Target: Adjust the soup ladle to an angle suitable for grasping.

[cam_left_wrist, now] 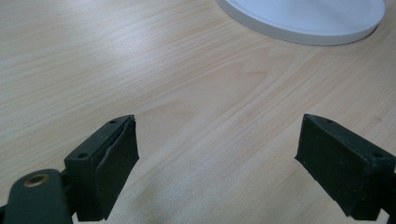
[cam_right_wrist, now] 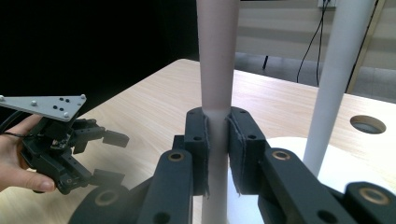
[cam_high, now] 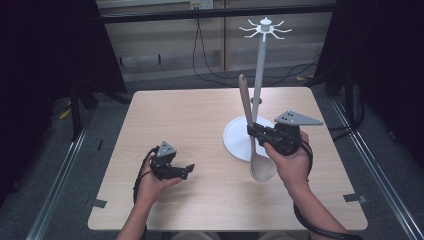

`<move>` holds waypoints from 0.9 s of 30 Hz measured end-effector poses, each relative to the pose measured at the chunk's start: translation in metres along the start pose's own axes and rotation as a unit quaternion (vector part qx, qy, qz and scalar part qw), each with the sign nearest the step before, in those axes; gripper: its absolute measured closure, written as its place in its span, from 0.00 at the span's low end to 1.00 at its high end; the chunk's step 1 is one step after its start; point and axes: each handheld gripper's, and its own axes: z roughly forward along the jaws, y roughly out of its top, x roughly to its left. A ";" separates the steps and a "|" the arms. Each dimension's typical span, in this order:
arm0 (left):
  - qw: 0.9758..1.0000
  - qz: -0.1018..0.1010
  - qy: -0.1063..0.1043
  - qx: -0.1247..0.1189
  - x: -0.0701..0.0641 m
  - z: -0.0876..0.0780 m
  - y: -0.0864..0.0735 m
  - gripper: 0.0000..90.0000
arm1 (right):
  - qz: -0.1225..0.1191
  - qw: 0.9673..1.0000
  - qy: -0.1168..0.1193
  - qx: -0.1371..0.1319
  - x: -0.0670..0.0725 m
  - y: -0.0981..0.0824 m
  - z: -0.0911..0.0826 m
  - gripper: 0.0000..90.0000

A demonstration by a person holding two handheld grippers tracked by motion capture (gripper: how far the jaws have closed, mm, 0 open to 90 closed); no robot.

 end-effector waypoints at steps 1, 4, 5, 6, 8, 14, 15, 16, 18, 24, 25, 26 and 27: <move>1.000 0.000 0.000 0.000 0.000 0.000 0.000 0.14 | 0.000 1.000 -0.001 -0.001 0.000 0.001 -0.002 0.87; 1.000 0.001 0.000 0.000 0.000 0.000 0.000 0.14 | -0.003 1.000 -0.001 -0.005 -0.002 0.004 -0.006 0.87; 1.000 0.001 0.000 0.000 0.000 0.000 0.000 0.14 | -0.002 1.000 -0.003 -0.005 -0.002 0.005 -0.008 0.87; 1.000 0.001 0.000 0.000 0.000 0.000 0.000 0.14 | -0.005 1.000 -0.004 -0.007 -0.002 0.006 -0.009 0.87; 1.000 0.003 0.000 0.002 0.000 0.000 0.000 0.14 | -0.007 1.000 -0.010 -0.008 -0.004 0.007 -0.012 0.87; 1.000 0.003 0.000 0.002 0.000 0.000 0.000 0.14 | -0.005 1.000 -0.016 -0.016 -0.009 0.010 -0.020 0.87; 1.000 0.004 0.000 0.003 0.000 0.000 0.000 0.14 | -0.005 1.000 -0.017 -0.017 -0.009 0.010 -0.021 0.87; 1.000 0.003 0.000 0.003 0.000 0.001 0.000 0.14 | -0.005 1.000 -0.017 -0.019 -0.010 0.010 -0.022 0.87; 1.000 0.003 0.000 0.003 0.000 0.001 0.000 0.14 | -0.004 1.000 -0.018 -0.021 -0.010 0.011 -0.024 0.87; 1.000 0.002 -0.001 -0.001 -0.001 0.001 0.001 0.14 | -0.007 0.999 -0.020 -0.029 -0.011 0.014 -0.031 0.87; 1.000 0.001 -0.001 -0.001 -0.001 0.001 0.001 0.14 | -0.006 0.999 -0.021 -0.030 -0.011 0.014 -0.032 0.87; 1.000 0.001 -0.001 -0.001 -0.001 0.001 0.001 0.14 | -0.007 0.999 -0.021 -0.031 -0.011 0.015 -0.034 0.87; 1.000 0.001 -0.001 -0.001 -0.001 0.001 0.001 0.14 | -0.007 0.999 -0.023 -0.032 -0.011 0.015 -0.035 0.87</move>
